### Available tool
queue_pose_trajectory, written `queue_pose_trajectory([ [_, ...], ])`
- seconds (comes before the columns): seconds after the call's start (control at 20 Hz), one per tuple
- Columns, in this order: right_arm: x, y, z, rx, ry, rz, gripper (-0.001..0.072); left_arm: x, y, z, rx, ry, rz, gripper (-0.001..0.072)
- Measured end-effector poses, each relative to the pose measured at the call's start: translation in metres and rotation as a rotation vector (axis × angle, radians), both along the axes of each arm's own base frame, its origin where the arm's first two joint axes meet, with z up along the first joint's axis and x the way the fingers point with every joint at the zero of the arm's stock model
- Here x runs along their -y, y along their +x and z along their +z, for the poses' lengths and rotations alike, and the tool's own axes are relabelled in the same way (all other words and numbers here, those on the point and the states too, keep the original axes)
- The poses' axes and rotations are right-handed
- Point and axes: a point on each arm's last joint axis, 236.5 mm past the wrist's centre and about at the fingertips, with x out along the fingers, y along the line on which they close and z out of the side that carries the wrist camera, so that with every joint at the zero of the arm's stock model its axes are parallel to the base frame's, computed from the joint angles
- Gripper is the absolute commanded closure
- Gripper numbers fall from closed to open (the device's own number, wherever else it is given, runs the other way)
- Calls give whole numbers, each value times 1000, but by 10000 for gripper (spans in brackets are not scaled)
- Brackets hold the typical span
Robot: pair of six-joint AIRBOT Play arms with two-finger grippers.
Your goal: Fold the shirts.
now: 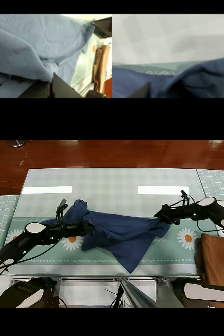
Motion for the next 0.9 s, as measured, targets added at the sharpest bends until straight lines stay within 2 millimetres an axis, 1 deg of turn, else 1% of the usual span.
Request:
queue_pose_trajectory([
  [0.05, -8, 4, 3, 1, 7, 29, 692, 0, 2, 3, 8, -1, 1, 683],
  [0.1, -14, 10, 10, 16, 9, 66, 692, 0, 6, 10, 26, -9, -2, 683],
  [0.15, -19, 20, 23, 46, 13, 97, 693, -1, 14, 23, 59, -19, 2, 683],
  [0.2, -20, 32, 42, 90, 3, 135, 692, -3, 26, 40, 103, -32, 9, 684],
  [0.25, -20, 46, 66, 148, -15, 166, 693, -7, 43, 68, 169, -50, 24, 684],
  [0.3, -18, 66, 101, 233, -40, 186, 693, -13, 60, 99, 244, -66, 42, 684],
  [0.35, -16, 85, 139, 323, -67, 196, 693, -21, 80, 138, 335, -79, 68, 685],
  [0.4, -15, 102, 188, 425, -91, 198, 693, -33, 99, 188, 446, -92, 99, 684],
  [0.45, -15, 115, 240, 541, -112, 194, 693, -44, 113, 240, 561, -99, 124, 685],
  [0.5, -16, 119, 297, 663, -134, 195, 693, -55, 118, 289, 668, -93, 141, 685],
  [0.55, -18, 115, 353, 784, -157, 192, 693, -65, 118, 341, 777, -76, 153, 685],
  [0.6, -21, 103, 400, 890, -177, 194, 693, -74, 113, 384, 870, -46, 168, 685],
  [0.65, -24, 85, 441, 984, -195, 194, 693, -82, 102, 425, 958, -9, 174, 685],
  [0.7, -26, 61, 479, 1077, -219, 194, 692, -87, 88, 457, 1028, 35, 175, 685],
  [0.75, -27, 35, 510, 1158, -250, 195, 693, -90, 70, 486, 1088, 84, 168, 685],
  [0.8, -28, 10, 534, 1227, -281, 196, 693, -92, 52, 505, 1127, 133, 155, 684],
  [0.85, -28, -19, 556, 1294, -316, 194, 693, -93, 32, 521, 1160, 178, 138, 684],
  [0.9, -26, -45, 574, 1350, -353, 189, 693, -93, 14, 531, 1180, 219, 124, 684],
])
